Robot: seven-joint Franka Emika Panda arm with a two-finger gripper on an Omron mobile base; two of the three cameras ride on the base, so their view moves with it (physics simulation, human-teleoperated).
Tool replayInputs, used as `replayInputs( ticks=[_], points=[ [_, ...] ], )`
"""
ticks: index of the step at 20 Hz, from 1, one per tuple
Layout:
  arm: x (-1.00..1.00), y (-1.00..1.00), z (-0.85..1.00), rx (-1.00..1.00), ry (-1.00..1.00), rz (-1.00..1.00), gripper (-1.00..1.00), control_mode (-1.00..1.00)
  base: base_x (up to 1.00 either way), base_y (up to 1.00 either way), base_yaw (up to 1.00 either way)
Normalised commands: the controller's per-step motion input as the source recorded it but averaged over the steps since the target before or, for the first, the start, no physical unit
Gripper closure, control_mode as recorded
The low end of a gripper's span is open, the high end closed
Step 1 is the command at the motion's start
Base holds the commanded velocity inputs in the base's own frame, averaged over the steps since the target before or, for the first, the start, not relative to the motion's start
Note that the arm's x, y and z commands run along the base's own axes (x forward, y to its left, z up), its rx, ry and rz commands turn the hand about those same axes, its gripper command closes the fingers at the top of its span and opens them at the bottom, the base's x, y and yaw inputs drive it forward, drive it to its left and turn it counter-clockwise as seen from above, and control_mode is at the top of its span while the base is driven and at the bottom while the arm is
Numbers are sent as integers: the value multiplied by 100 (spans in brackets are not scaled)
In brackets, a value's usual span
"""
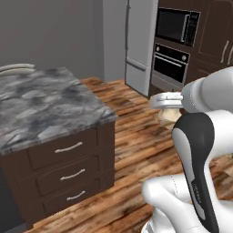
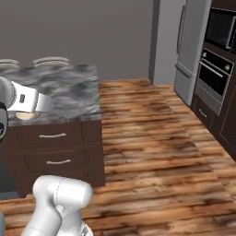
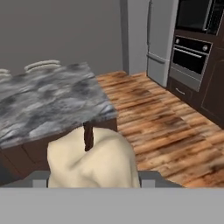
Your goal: Get the candle and the wine from the cabinet and move them to the dining counter.
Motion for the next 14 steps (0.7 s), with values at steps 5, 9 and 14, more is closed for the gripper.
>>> replayInputs(
  ticks=[5,9,14],
  points=[
    [0,0,0,0,0,0,100,100,100,-100,24],
    [0,0,0,0,0,0,100,100,100,-100,23],
    [0,0,0,0,0,0,100,100,100,-100,22]
  ],
)
